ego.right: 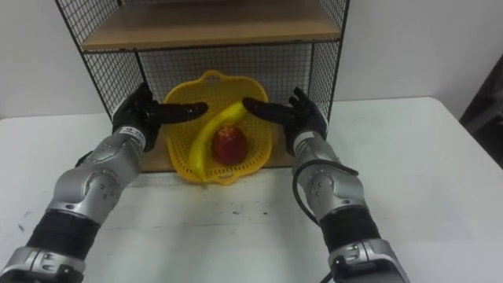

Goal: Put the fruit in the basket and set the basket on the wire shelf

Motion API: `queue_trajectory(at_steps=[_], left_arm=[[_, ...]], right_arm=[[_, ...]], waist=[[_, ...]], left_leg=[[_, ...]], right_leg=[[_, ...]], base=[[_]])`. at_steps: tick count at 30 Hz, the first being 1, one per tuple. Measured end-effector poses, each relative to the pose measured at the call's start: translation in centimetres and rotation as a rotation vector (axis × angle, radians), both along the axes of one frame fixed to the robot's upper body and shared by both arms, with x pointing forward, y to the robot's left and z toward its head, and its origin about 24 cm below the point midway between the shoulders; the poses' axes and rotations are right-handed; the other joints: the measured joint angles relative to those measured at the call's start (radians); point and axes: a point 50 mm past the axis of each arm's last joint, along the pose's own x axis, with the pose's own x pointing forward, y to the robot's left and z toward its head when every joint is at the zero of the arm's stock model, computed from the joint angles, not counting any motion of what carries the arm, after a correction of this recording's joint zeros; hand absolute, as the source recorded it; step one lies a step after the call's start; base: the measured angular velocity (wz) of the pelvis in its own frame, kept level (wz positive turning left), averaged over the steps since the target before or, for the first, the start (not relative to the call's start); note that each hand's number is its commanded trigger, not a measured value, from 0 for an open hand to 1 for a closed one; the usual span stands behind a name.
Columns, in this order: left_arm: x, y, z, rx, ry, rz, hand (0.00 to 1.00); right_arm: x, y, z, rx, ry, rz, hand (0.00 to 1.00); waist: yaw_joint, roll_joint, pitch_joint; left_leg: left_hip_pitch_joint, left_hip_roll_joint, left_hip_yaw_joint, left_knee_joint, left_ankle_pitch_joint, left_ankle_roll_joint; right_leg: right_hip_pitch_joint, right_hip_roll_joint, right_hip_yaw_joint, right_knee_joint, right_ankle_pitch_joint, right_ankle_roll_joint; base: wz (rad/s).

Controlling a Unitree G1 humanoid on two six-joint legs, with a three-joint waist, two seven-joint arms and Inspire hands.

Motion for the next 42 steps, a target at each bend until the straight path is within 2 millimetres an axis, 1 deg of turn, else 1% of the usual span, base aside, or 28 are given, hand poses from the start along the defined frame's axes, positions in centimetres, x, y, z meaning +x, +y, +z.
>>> queue_trajectory(at_steps=[3, 5, 6, 13, 15, 19, 22, 25, 27, 29, 31, 33, 34, 36, 39, 42], left_arm=[[0.4, 0.3, 1.2, 0.023, -0.036, -0.004, 0.0], [0.5, 0.3, 1.7, 0.02, -0.054, -0.009, 0.0], [0.5, 0.4, 1.8, 0.012, -0.061, -0.012, 0.0], [0.6, 1.7, 1.9, 0.013, -0.063, -0.053, 0.0], [0.6, 1.7, 2.0, 0.007, -0.068, -0.067, 0.0], [0.7, 1.7, 2.1, 0.003, -0.079, -0.093, 0.0], [0.7, 1.7, 2.3, 0.015, -0.094, -0.112, 0.0], [0.7, 1.7, 2.9, 0.037, -0.122, -0.127, 0.0], [0.6, 1.8, 3.8, 0.054, -0.162, -0.129, 0.0], [0.3, 1.8, 3.7, 0.054, -0.169, -0.136, 0.0], [-0.1, 1.9, 3.6, 0.053, -0.176, -0.145, 0.0], [-0.9, 2.1, 3.4, 0.049, -0.2, -0.159, 0.0], [-1.2, 2.1, 3.2, 0.048, -0.207, -0.163, 0.0], [-2.4, 2.3, 2.7, 0.048, -0.218, -0.18, 0.0], [-3.0, 2.5, 1.8, 0.058, -0.199, -0.195, 0.0], [-3.8, 2.8, 0.8, 0.067, -0.169, -0.202, 0.0]], right_arm=[[0.7, 0.1, 1.1, -0.011, -0.026, 0.002, 0.0], [1.0, 0.0, 1.6, -0.018, -0.039, 0.005, 0.0], [1.1, 0.1, 2.0, -0.017, -0.054, 0.009, 0.0], [1.4, -0.2, 4.3, -0.008, -0.157, 0.082, 0.0], [1.5, -0.4, 4.5, -0.008, -0.172, 0.098, 0.0], [1.5, -0.7, 4.5, 0.004, -0.175, 0.1, 0.0], [1.5, -1.1, 4.7, -0.028, -0.189, 0.121, 0.0], [1.5, -1.2, 5.2, -0.073, -0.223, 0.138, 0.0], [0.9, -1.4, 5.7, -0.096, -0.266, 0.157, 0.0], [0.4, -1.5, 5.5, -0.092, -0.281, 0.169, 0.0], [-0.3, -1.7, 5.0, -0.088, -0.282, 0.185, 0.0], [-1.7, -2.1, 3.7, -0.102, -0.264, 0.208, 0.0], [-2.0, -2.2, 3.4, -0.12, -0.258, 0.215, 0.0], [-3.2, -2.5, 2.3, -0.163, -0.238, 0.236, 0.0], [-3.8, -2.6, 2.0, -0.175, -0.233, 0.248, 0.0], [-3.8, -2.7, 2.3, -0.178, -0.25, 0.264, 0.0]], waist=[[-0.001, 0.0, -0.0011], [-0.001, -0.004, -0.0072], [-0.001, -0.005, -0.0078], [-0.005, -0.007, -0.0069], [-0.005, -0.01, -0.0067], [-0.003, -0.016, -0.0037], [0.0, -0.017, -0.0032], [0.0, -0.017, -0.0033], [-0.001, -0.018, -0.0041], [-0.004, -0.019, -0.0046], [-0.005, -0.023, -0.0065], [-0.004, -0.036, -0.0094], [-0.004, -0.038, -0.0102], [-0.005, -0.049, -0.0112], [-0.004, -0.057, -0.0091], [-0.005, -0.06, -0.0072]], left_leg=[[0.019, -0.003, 0.001, -0.016, 0.006, 0.0], [0.02, -0.003, 0.002, -0.021, 0.006, 0.0], [0.02, -0.003, 0.001, -0.02, 0.006, 0.0], [0.022, -0.003, 0.004, -0.03, 0.011, -0.001], [0.024, -0.003, 0.003, -0.031, 0.011, -0.001], [0.023, -0.005, 0.001, -0.034, 0.012, -0.001], [0.022, -0.005, -0.001, -0.034, 0.012, -0.001], [0.022, -0.006, -0.003, -0.035, 0.013, -0.001], [0.023, -0.007, -0.003, -0.052, 0.022, -0.001], [0.024, -0.007, 0.0, -0.06, 0.029, 0.001], [0.029, -0.007, 0.001, -0.071, 0.034, 0.001], [0.038, -0.008, 0.003, -0.089, 0.041, -0.001], [0.038, -0.008, 0.003, -0.089, 0.041, -0.002], [0.038, -0.009, 0.003, -0.089, 0.038, -0.005], [0.038, -0.009, 0.003, -0.089, 0.038, -0.006], [0.038, -0.008, 0.005, -0.089, 0.037, -0.006]], right_leg=[[0.013, -0.002, 0.004, -0.004, 0.001, 0.001], [0.011, -0.002, 0.007, -0.004, 0.001, 0.001], [0.012, -0.002, 0.006, -0.005, 0.001, 0.001], [0.013, 0.0, 0.014, -0.018, 0.009, 0.001], [0.014, 0.0, 0.014, -0.018, 0.009, 0.001], [0.014, 0.0, 0.013, -0.019, 0.008, 0.002], [0.013, 0.0, 0.014, -0.02, 0.008, 0.002], [0.014, 0.0, 0.014, -0.023, 0.008, 0.002], [0.014, 0.0, 0.014, -0.039, 0.016, 0.002], [0.014, -0.001, 0.016, -0.045, 0.021, 0.003], [0.015, -0.002, 0.015, -0.048, 0.024, 0.003], [0.015, -0.007, 0.018, -0.048, 0.024, 0.003], [0.015, -0.007, 0.018, -0.049, 0.023, 0.003], [0.015, -0.007, 0.019, -0.05, 0.023, 0.003], [0.013, -0.006, 0.022, -0.05, 0.023, 0.003], [0.011, -0.005, 0.035, -0.052, 0.025, 0.004]], base=[[0.0], [0.0], [0.0], [-0.01], [0.0], [0.0], [0.0], [0.0], [0.0], [0.0], [0.0], [-0.02], [-0.04], [0.0], [-0.03], [-0.05]])
